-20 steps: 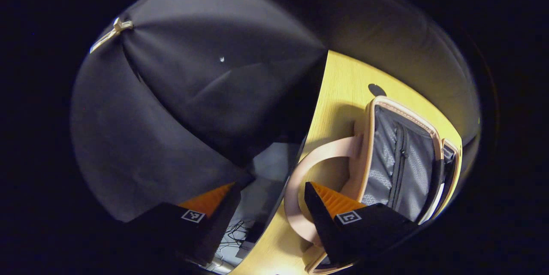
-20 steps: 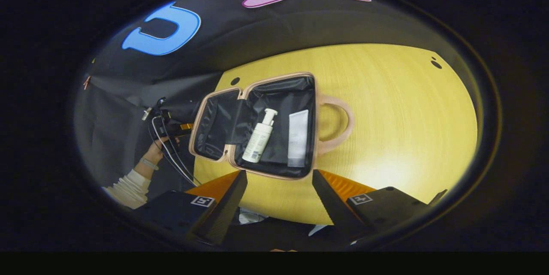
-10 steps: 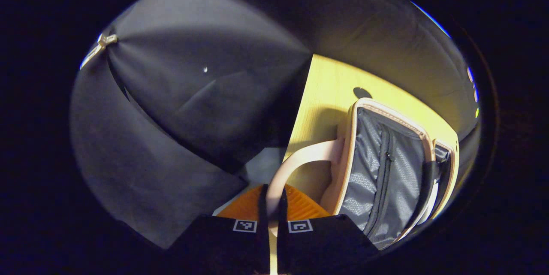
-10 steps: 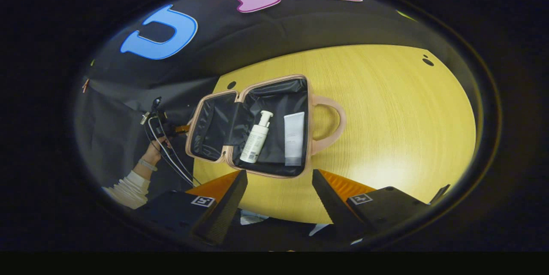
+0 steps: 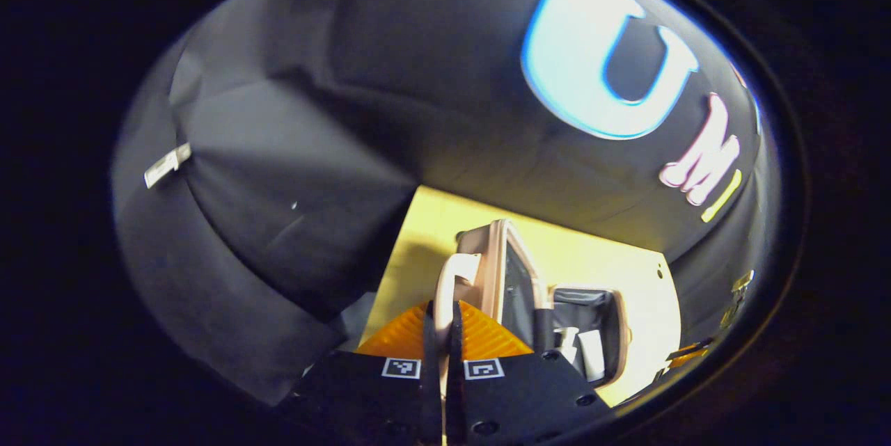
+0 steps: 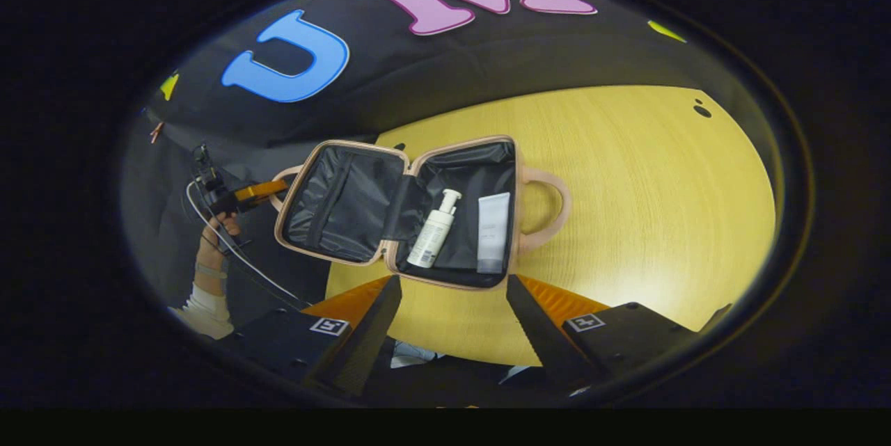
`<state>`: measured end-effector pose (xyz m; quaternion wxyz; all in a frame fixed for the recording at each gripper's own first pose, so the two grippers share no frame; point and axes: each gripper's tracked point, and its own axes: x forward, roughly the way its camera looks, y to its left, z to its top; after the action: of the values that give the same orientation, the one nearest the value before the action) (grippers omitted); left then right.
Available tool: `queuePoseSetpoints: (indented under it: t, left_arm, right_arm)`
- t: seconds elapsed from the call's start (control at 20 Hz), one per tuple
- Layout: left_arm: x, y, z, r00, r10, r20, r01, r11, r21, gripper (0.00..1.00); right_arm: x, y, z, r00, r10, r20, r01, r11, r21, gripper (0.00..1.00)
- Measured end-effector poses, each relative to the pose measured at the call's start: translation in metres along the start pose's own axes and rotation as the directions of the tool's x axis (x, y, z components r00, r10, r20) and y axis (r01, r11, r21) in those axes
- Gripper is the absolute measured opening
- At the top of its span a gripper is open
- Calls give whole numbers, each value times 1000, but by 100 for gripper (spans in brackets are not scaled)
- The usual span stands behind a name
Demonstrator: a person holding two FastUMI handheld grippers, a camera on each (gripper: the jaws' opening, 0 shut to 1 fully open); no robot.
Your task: First open the suitcase, pack the skin care products into it, and then close the suitcase.
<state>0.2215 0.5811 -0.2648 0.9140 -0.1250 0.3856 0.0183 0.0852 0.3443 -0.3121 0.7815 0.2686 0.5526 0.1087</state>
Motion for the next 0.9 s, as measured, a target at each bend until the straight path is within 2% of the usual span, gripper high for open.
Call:
queuePoseSetpoints:
  t: [0.15,0.3,0.4,0.5,0.6,0.7,0.8,0.9]
  left_arm:
    - [-28,-46,17,998,-60,27,57,991,118,8]
    - [-42,-99,23,985,-165,40,154,969,193,8]
    - [-42,-169,14,968,-249,15,239,942,235,8]
    - [-31,-220,-5,942,-334,-39,334,914,229,8]
    - [-15,-273,-38,900,-420,-120,433,894,118,8]
    - [11,-313,-70,895,-419,-154,437,892,118,8]
    - [43,-336,-104,900,-392,-193,419,899,129,8]
    - [76,-362,-141,896,-356,-264,392,915,98,8]
  right_arm:
    - [-17,-8,2,999,10,40,-10,1000,7,96]
    - [-37,-29,-2,998,-7,70,6,1000,10,96]
    - [-52,-44,-3,995,-10,99,6,999,39,96]
    - [-68,-62,-5,992,-18,128,9,998,69,96]
    - [-86,-87,-9,989,-31,146,16,994,106,96]
    - [-113,-119,-12,983,-56,172,33,990,134,96]
    - [-132,-148,-19,980,-83,183,56,987,149,96]
    - [-150,-179,-24,976,-116,183,84,981,175,96]
